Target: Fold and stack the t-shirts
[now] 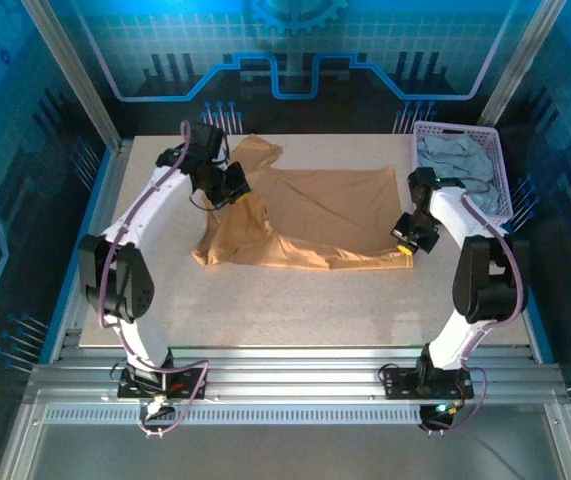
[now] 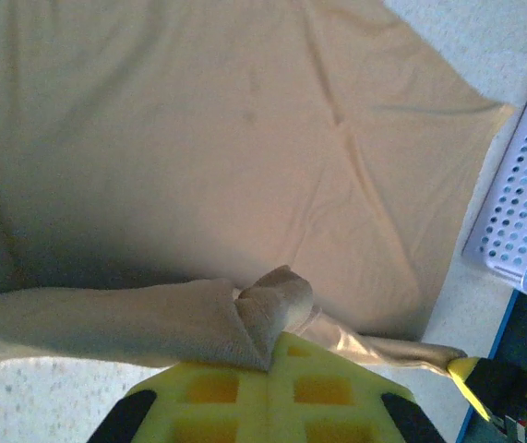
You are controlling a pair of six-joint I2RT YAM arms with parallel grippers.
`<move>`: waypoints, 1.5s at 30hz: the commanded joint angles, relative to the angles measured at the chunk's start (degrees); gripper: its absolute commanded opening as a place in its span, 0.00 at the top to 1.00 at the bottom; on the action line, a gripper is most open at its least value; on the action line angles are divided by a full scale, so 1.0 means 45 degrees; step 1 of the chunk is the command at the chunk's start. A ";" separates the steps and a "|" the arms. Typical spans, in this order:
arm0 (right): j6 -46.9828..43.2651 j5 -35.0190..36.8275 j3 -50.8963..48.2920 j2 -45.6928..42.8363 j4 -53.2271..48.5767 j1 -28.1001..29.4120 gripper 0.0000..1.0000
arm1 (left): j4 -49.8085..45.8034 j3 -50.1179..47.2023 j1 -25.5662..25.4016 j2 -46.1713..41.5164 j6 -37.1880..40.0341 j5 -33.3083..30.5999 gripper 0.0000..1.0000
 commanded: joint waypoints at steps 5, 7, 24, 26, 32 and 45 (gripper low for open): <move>-0.0162 0.0338 0.1573 0.1262 -0.0622 -0.0144 1.00 | -0.1489 0.2542 0.0284 0.1633 0.1544 -0.0112 1.00; -0.0147 0.0346 0.1824 0.1537 -0.0612 -0.0133 1.00 | -0.1677 0.2888 0.0323 0.1885 0.1715 -0.0204 1.00; -0.0264 0.0715 0.3465 0.3278 -0.0773 0.0055 1.00 | -0.1868 0.3525 0.0872 0.2793 0.2180 -0.0743 1.00; -0.0267 0.0719 0.3504 0.3358 -0.0729 0.0096 1.00 | -0.1858 0.3669 0.0871 0.2995 0.2244 -0.0762 1.00; -0.0274 0.0802 0.3901 0.3682 -0.0786 0.0196 1.00 | -0.1857 0.4032 0.0984 0.3574 0.2254 -0.0898 1.00; -0.0263 0.1004 0.4634 0.4424 -0.0982 0.0195 1.00 | -0.1737 0.4725 0.1204 0.4555 0.2157 -0.0725 1.00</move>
